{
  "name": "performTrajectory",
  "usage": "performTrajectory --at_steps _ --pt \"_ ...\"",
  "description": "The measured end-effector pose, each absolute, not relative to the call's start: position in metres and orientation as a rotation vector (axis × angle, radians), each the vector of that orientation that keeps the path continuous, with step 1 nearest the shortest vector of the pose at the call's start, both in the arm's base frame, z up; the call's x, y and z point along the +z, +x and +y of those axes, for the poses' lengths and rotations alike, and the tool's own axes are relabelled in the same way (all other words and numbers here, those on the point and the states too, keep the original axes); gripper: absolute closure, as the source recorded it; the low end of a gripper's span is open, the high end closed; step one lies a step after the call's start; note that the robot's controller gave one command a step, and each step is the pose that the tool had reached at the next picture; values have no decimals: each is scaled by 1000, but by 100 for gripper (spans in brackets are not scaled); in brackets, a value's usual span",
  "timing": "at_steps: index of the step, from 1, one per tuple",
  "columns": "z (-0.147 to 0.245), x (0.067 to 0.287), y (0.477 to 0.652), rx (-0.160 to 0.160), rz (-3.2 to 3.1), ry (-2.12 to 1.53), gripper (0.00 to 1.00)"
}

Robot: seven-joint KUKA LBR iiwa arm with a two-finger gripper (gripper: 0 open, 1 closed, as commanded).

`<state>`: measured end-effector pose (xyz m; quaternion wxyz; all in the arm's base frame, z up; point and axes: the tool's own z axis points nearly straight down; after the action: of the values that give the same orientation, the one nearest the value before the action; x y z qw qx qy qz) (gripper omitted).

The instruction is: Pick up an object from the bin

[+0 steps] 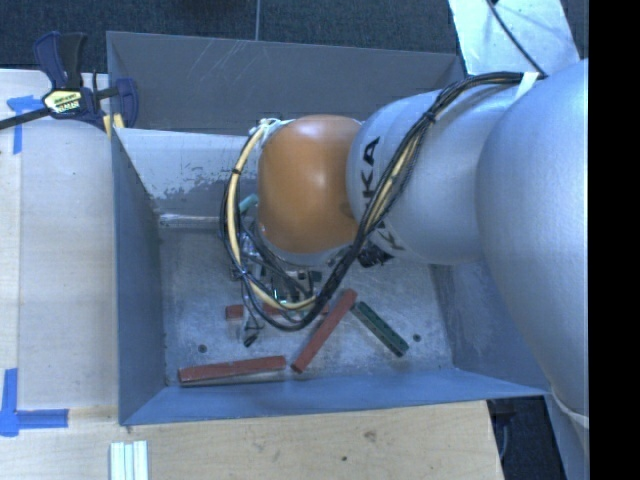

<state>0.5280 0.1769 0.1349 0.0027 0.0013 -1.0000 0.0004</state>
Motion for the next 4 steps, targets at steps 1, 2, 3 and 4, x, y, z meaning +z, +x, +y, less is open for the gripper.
performTrajectory --at_steps 1,2,3,4 --pt "124 69 568 5 -3112 433 0" --pt "127 71 569 -2 -3114 436 100" --pt "134 223 565 -2 -3128 401 100" --pt "133 195 537 0 -3117 379 100"
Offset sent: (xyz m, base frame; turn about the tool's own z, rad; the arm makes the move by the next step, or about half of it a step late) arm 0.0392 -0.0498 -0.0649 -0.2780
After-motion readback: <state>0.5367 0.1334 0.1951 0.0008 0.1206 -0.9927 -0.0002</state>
